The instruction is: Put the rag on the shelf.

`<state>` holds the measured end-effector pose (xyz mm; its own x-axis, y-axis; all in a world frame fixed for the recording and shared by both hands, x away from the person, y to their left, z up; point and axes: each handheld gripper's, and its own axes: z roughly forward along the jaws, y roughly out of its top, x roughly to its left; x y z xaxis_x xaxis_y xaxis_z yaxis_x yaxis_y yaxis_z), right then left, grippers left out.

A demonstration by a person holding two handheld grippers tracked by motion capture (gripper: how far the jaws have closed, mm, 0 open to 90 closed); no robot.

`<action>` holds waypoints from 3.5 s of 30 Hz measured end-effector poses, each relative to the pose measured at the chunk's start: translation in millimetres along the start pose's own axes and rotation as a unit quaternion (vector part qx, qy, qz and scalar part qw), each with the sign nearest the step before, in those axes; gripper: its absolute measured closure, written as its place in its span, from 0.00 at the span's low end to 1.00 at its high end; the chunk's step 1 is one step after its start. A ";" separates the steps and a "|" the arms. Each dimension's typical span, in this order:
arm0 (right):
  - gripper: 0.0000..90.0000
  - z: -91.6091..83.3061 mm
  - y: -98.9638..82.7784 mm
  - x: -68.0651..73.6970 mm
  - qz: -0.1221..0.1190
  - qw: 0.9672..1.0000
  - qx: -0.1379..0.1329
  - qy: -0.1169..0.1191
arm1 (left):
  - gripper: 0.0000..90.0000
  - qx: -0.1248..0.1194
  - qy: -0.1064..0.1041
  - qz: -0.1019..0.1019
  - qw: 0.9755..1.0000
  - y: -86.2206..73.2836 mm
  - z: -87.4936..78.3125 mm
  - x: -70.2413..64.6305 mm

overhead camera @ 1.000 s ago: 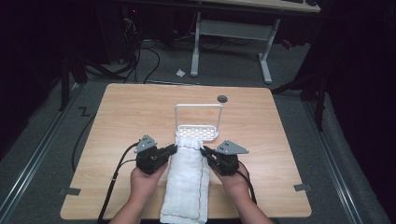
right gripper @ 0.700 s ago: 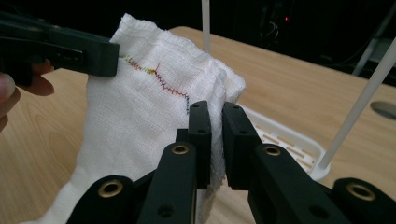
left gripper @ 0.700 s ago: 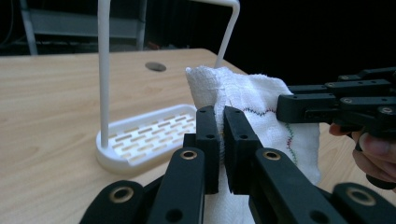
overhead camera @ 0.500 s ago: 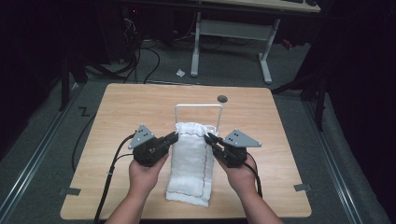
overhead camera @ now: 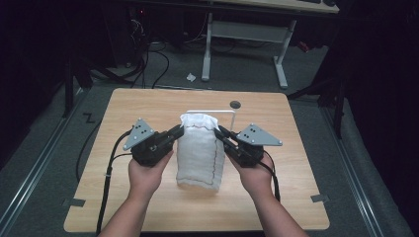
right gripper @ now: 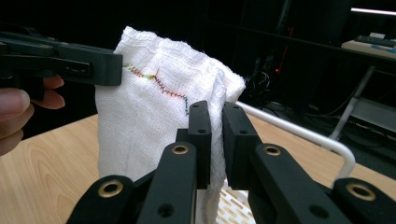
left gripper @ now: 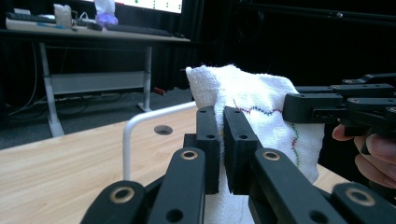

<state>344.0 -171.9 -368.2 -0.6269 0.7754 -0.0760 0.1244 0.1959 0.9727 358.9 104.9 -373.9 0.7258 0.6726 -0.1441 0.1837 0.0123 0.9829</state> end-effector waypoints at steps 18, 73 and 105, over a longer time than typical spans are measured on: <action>0.92 -0.9 34.2 -18.5 -0.001 0.999 -0.029 -0.016 | 0.95 -0.009 0.004 0.045 0.999 38.0 18.3 2.2; 0.92 110.8 52.0 -130.0 0.042 0.998 0.034 -0.043 | 0.95 0.050 0.052 0.032 0.997 62.4 142.1 95.3; 0.78 140.3 26.0 -141.0 0.055 0.991 0.109 -0.055 | 0.79 0.106 0.066 -0.014 0.992 24.3 157.7 113.8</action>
<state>543.5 -191.9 -363.0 -0.5145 0.8575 -0.0061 0.3579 0.2212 0.9072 550.6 65.1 -384.4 0.6283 0.7651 -0.1411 0.3473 -0.1135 0.9308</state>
